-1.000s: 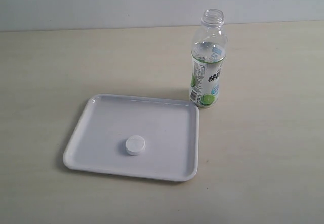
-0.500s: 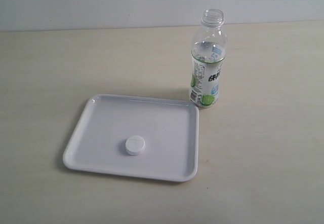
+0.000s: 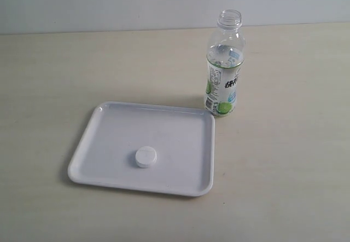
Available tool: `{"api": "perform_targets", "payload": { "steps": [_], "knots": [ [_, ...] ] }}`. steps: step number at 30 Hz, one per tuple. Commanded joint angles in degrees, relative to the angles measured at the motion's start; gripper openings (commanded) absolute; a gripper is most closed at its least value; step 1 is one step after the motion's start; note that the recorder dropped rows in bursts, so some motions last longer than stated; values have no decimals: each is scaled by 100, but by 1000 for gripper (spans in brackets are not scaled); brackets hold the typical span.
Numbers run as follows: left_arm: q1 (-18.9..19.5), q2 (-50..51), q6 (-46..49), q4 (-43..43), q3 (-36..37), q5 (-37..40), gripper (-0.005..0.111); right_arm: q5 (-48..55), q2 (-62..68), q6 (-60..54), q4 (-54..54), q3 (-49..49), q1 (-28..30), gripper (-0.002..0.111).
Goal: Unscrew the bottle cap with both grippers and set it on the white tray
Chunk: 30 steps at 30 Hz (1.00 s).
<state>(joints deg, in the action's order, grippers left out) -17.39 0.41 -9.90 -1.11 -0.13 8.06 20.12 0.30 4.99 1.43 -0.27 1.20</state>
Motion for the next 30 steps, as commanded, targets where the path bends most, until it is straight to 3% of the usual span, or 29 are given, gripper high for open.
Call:
{"api": "perform_targets", "payload": {
  "steps": [1, 7, 10, 13, 21, 30],
  "knots": [
    [-254, -41, 13, 28, 13, -4, 0, -91, -30, 17, -4, 27, -20, 0],
    [-271, -41, 218, 28, 13, 89, 0, -91, -30, 17, -4, 27, -20, 0],
    [-112, -41, 255, -19, 13, 648, 0, -91, -30, 17, -4, 27, -20, 0],
    [270, -41, 236, -19, 13, 1265, 0, -91, -30, 17, -4, 27, -20, 0],
    [1299, -41, 213, -6, 13, 1253, 0, -91, -30, 17, -4, 27, -20, 0],
    [1331, -41, 213, -6, 13, 1253, 0, -91, -30, 17, -4, 27, -20, 0]
  ]
}}
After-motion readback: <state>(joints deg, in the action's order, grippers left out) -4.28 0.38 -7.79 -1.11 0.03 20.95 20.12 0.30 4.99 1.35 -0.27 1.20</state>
